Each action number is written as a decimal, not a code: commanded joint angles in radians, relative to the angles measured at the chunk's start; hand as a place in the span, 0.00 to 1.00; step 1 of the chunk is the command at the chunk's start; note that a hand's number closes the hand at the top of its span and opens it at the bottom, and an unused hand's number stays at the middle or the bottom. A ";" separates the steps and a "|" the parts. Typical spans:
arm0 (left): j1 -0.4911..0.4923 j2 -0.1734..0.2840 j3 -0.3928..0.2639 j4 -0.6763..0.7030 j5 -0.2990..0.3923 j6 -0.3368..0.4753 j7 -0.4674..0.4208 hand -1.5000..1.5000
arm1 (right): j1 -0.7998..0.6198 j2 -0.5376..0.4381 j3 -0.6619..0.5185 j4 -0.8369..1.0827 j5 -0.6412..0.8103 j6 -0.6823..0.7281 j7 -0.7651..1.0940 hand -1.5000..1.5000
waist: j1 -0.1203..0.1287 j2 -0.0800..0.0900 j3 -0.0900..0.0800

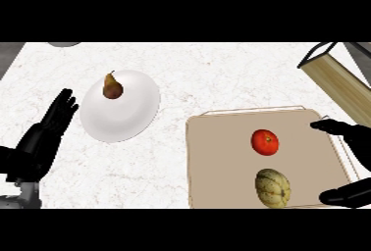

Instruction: Pick the squash from the tray and place it in the tiered shelf

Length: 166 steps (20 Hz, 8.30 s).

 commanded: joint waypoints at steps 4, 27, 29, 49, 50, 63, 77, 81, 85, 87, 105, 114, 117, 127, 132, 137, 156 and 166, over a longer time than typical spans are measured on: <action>0.005 -0.021 -0.016 0.013 -0.015 0.003 0.013 0.50 | 0.068 -0.164 -0.082 0.070 0.121 0.123 -0.380 0.00 | 0.005 -0.002 -0.003; -0.019 -0.037 0.058 -0.007 -0.041 -0.070 0.043 0.50 | 0.253 -0.088 0.019 -0.167 0.620 -0.390 -0.273 0.00 | 0.013 -0.005 -0.007; -0.069 -0.074 0.024 -0.023 -0.089 0.000 0.130 0.50 | 0.316 -0.066 0.043 -0.201 0.656 -0.426 -0.302 0.00 | 0.007 -0.005 -0.006; 0.000 -0.143 0.074 -0.001 -0.161 -0.102 0.048 0.50 | 0.371 0.091 0.058 -0.312 1.068 -0.511 -0.040 0.00 | 0.010 -0.005 -0.007; -0.001 -0.142 0.078 -0.044 -0.140 -0.102 0.106 0.50 | 0.320 0.106 0.057 -0.297 1.089 -0.499 0.009 0.00 | 0.014 -0.005 -0.007; -0.002 -0.237 0.079 -0.037 -0.219 -0.103 0.086 0.50 | 0.162 0.161 0.003 -0.076 1.198 -0.433 -0.024 0.00 | 0.015 -0.004 -0.007; 0.002 -0.237 0.122 -0.066 -0.235 -0.154 0.103 0.50 | 0.114 0.291 0.102 -0.006 1.356 -0.413 0.048 0.00 | 0.019 -0.003 -0.007; -0.070 -0.210 0.162 -0.037 -0.195 -0.177 0.159 0.50 | 0.117 0.296 0.092 0.083 1.380 -0.475 -0.002 0.00 | 0.017 -0.002 -0.006; -0.019 -0.183 0.188 -0.039 -0.172 -0.221 0.111 0.50 | 0.053 0.335 0.084 0.176 1.385 -0.500 -0.017 0.00 | 0.030 0.000 -0.006; -0.051 -0.226 0.168 -0.002 -0.208 -0.182 0.088 0.50 | 0.042 0.365 0.092 0.159 1.404 -0.511 0.011 0.00 | 0.017 -0.002 -0.007; -0.002 -0.222 0.183 -0.069 -0.204 -0.208 0.115 0.50 | -0.030 0.462 -0.181 0.135 1.040 -0.641 0.014 1.00 | 0.018 -0.004 -0.007; -0.010 -0.219 0.197 -0.066 -0.216 -0.187 0.102 0.50 | -0.052 0.618 -0.511 0.226 1.061 -0.969 0.657 1.00 | -0.009 0.026 -0.020; -0.008 -0.221 0.182 -0.072 -0.214 -0.200 0.106 0.50 | -0.116 0.620 -0.580 0.212 1.121 -1.086 0.824 1.00 | 0.018 0.022 -0.025; -0.046 -0.227 0.137 -0.074 -0.222 -0.223 0.114 0.50 | -0.402 0.600 -0.724 0.227 1.474 -1.278 1.294 1.00 | 0.104 0.028 -0.027; -0.055 -0.239 0.117 -0.059 -0.223 -0.230 0.114 0.50 | -0.586 0.533 -0.784 0.289 1.707 -1.201 1.527 1.00 | 0.121 0.027 -0.025; -0.082 -0.239 0.109 -0.043 -0.233 -0.230 0.117 0.50 | -0.826 0.433 -0.796 0.366 1.971 -1.053 1.760 1.00 | 0.127 0.024 -0.020; -0.083 -0.245 0.133 -0.024 -0.242 -0.207 0.105 0.50 | -1.090 0.122 -0.772 0.859 2.296 -0.820 1.859 1.00 | 0.086 0.029 -0.015; -0.129 -0.254 0.125 -0.028 -0.239 -0.207 0.146 0.50 | -1.307 0.018 -0.661 1.124 2.437 -0.731 1.842 1.00 | 0.094 0.028 -0.006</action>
